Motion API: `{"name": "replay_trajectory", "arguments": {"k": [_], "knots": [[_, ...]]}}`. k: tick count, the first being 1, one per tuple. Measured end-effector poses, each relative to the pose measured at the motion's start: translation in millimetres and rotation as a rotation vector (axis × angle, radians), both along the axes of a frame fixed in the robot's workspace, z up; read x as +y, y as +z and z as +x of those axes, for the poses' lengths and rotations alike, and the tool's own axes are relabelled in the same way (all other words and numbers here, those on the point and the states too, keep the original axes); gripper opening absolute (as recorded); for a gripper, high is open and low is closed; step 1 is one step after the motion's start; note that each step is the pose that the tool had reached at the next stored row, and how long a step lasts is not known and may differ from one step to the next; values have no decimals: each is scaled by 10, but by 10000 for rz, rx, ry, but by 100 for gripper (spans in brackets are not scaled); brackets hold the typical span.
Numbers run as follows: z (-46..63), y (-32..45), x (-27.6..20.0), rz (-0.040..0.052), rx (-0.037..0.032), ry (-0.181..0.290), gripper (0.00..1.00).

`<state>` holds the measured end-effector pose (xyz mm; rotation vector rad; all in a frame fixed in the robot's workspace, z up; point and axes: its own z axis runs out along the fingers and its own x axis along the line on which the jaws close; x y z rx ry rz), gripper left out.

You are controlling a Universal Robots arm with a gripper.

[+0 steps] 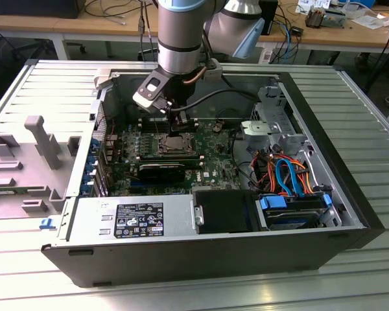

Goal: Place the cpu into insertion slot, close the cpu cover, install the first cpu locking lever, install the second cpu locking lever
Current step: 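Install the first cpu locking lever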

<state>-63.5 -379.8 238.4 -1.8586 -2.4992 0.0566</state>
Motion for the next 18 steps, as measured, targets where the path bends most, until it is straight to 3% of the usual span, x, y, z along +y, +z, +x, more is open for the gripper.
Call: {"name": "replay_trajectory", "arguments": {"k": [18], "knots": [[0,0,0,0,0,343,11]]}}
